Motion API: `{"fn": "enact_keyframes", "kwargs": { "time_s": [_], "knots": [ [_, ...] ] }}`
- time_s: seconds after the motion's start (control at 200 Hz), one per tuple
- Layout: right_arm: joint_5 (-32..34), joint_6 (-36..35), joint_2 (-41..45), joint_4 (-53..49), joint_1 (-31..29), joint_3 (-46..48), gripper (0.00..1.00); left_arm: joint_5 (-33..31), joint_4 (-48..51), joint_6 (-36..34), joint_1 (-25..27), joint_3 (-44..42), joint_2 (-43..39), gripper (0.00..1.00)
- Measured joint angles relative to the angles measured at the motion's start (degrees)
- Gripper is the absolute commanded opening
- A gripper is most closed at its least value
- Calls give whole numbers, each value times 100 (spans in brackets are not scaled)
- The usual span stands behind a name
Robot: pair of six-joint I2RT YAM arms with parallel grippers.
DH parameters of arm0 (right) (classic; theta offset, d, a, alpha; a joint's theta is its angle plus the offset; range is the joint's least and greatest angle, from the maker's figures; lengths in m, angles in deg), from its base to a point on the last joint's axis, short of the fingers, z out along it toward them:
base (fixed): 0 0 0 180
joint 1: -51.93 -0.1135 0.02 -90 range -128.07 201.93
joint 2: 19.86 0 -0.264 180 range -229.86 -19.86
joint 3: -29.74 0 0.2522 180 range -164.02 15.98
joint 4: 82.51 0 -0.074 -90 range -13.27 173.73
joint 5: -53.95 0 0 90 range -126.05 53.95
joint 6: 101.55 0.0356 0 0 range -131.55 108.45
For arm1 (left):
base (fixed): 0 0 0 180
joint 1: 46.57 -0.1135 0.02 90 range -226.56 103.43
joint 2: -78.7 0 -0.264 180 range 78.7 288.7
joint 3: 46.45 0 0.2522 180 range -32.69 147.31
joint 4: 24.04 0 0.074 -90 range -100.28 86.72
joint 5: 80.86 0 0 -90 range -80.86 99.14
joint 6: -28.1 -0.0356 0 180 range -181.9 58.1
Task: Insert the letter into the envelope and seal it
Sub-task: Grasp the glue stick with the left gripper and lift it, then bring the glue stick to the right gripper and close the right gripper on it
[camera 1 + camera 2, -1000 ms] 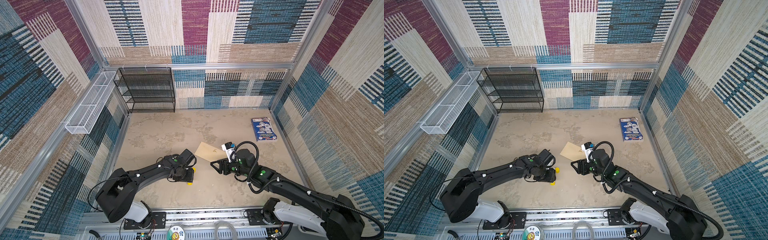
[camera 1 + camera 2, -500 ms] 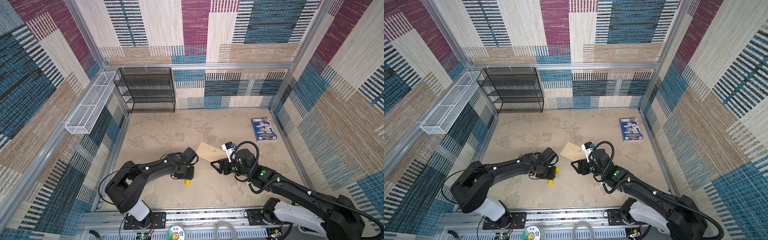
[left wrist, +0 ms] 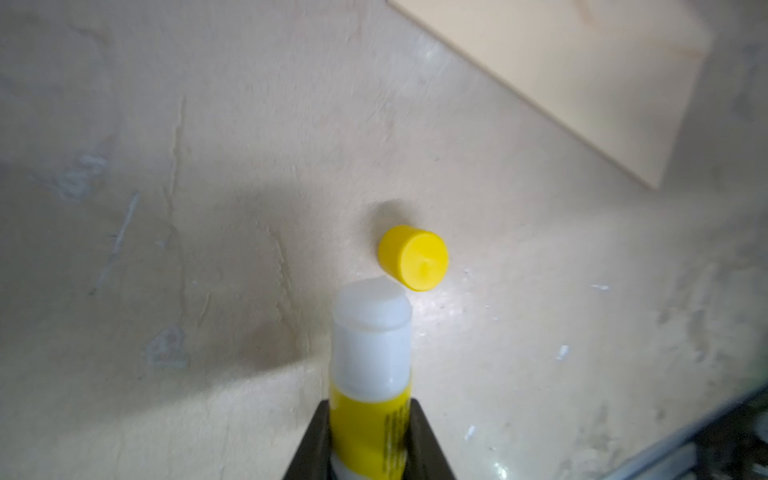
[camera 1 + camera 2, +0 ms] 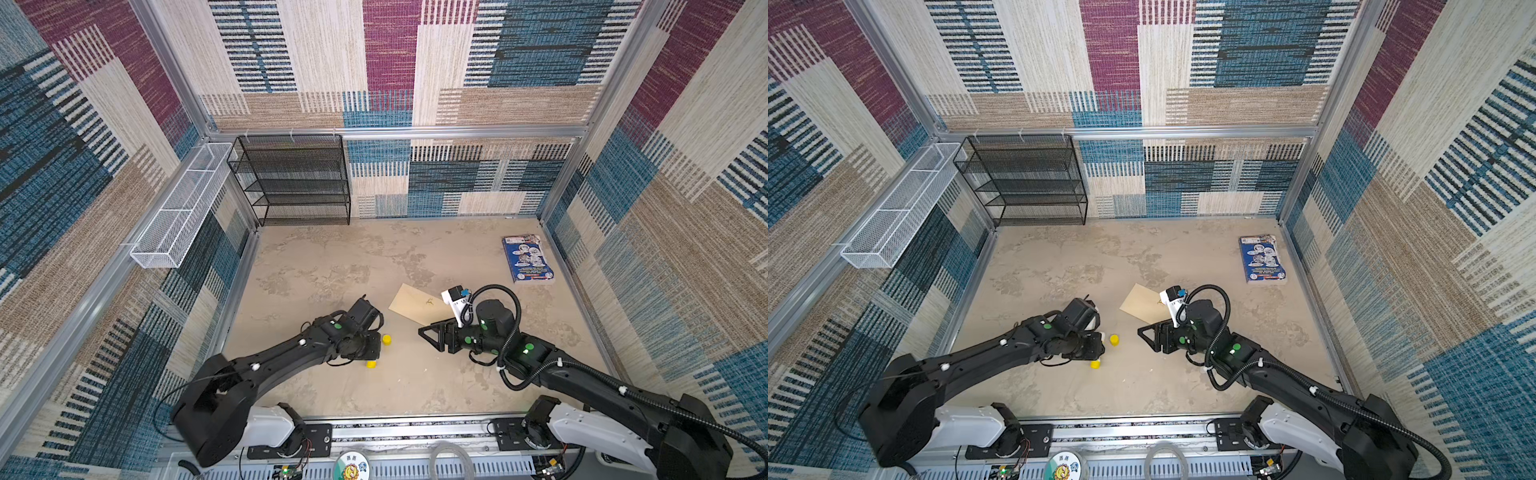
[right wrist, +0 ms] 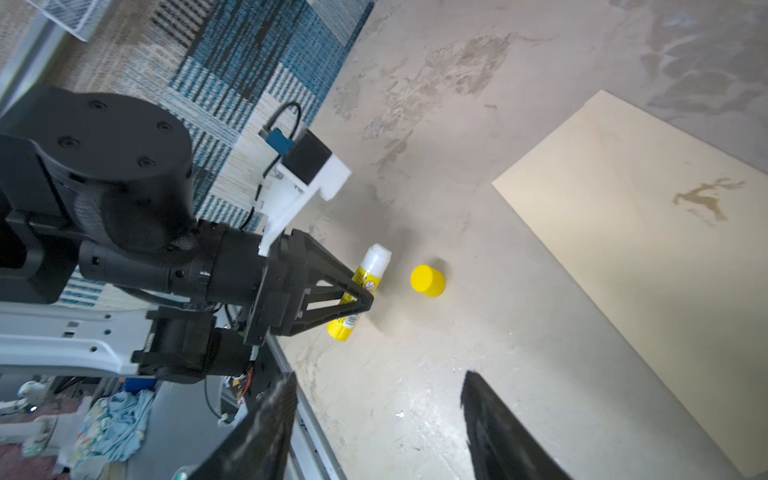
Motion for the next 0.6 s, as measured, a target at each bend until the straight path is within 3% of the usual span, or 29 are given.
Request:
{"fn": "enact_keyframes", "kwargs": {
  "time_s": [0.095,0.215,0.346,0.601],
  "knots": [
    [-308,358,76,697,-101,284,72,205,-492,476,-9,-140,-861,1],
    [-479,938,72,1954,-315,691,77,391,-1991,1504,-11,-802,-1639,1],
    [-479,1467,-199,3217,-533,857,79,389,-3145,2459,55,-1091,-1742,0],
    [-352,2070,-1049,4629,-855,894,78,-109,-4518,3163,361,-1182,-1923,0]
  ]
}}
